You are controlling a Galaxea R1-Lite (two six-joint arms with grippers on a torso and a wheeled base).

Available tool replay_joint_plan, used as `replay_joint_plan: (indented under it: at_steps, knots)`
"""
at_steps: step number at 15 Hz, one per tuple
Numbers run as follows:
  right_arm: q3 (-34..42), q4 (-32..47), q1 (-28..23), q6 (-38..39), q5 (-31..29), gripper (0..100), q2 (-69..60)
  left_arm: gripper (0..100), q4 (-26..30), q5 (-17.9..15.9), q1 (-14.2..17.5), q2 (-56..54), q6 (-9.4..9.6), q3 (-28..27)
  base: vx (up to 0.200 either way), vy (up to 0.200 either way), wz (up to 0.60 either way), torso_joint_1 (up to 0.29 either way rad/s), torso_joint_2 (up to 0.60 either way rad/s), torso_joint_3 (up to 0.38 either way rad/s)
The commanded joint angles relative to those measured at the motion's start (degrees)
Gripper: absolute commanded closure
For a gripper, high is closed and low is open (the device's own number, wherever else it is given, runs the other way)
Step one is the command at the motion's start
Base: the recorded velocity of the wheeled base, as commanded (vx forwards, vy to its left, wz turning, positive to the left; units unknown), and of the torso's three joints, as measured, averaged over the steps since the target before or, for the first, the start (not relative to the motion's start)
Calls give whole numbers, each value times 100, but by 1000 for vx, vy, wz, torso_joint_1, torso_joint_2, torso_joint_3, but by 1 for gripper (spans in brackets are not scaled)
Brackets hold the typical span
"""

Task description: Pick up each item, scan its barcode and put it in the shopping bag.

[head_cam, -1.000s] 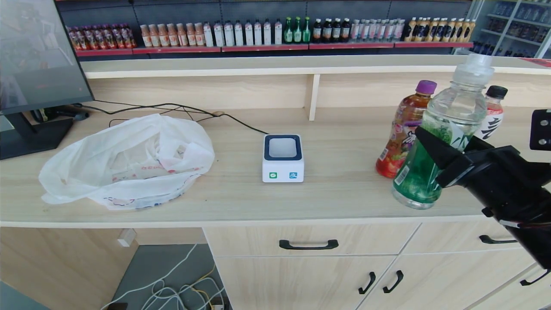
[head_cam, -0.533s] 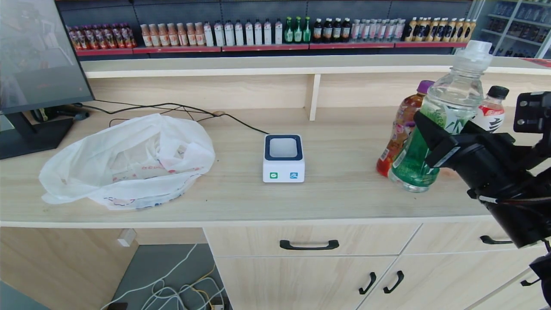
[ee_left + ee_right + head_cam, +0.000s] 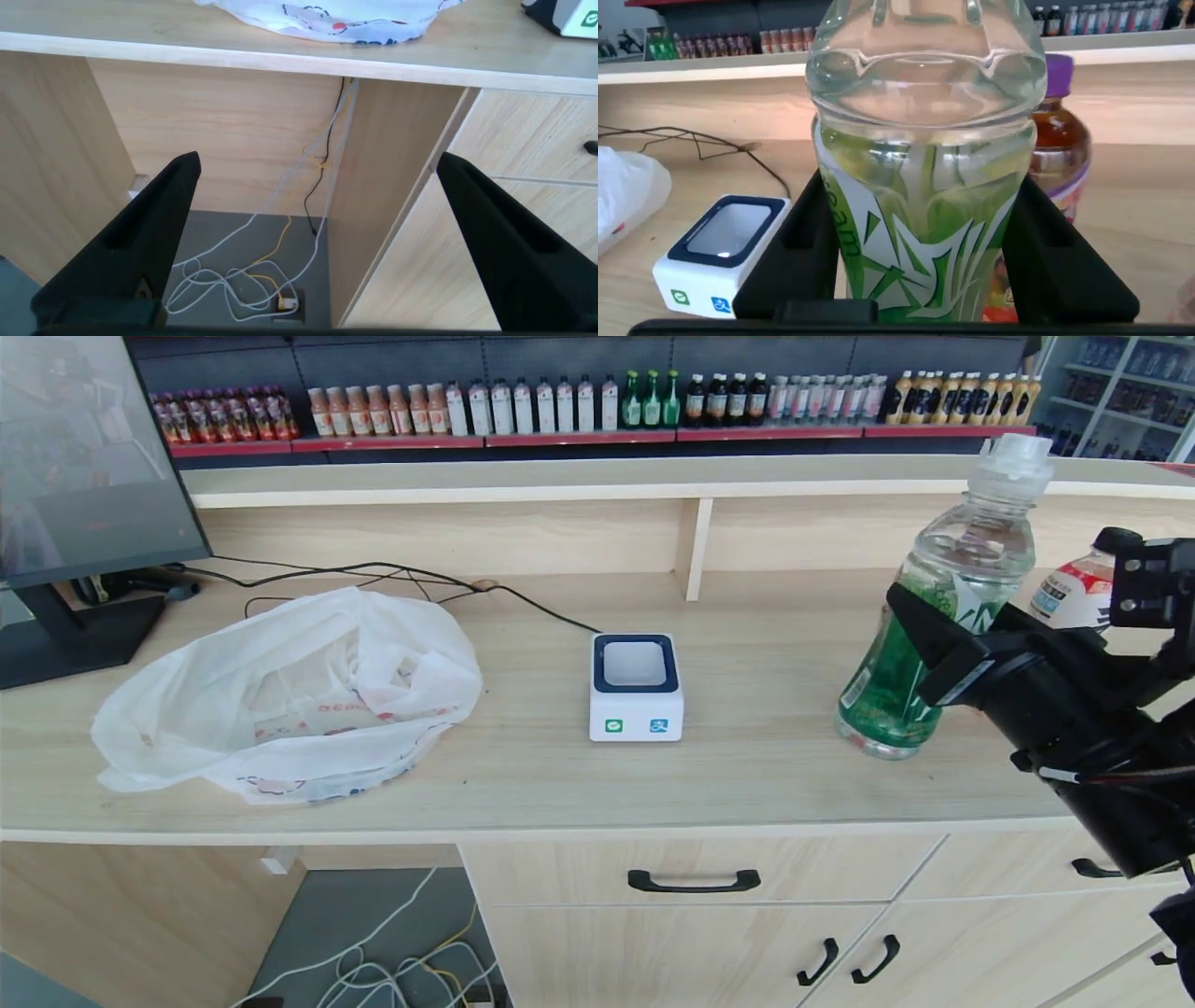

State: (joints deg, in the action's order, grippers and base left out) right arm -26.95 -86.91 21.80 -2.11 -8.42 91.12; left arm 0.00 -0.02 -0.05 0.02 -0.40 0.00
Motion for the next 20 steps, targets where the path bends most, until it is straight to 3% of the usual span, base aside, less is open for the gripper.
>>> replay_joint_plan:
  at_steps: [1,9,16,20]
  knots:
    - [-47,-54,0,18,-1,100,19,0,0,2,-4,-2,-4,0,0,200,0,12,2,-12]
    - [67,-63,44,-26,148,100,-148,0,0,2,-4,-2,5,0,0,200,0,1,1,2]
    - [-135,77,44,-79,183,100,11,0,0,2,-4,-2,23,0,0,0,0,0,0,0]
    - [-662,130,0,-668,860,100,265,0,0,2,-4,-2,31,0,0,0,0,0,0,0]
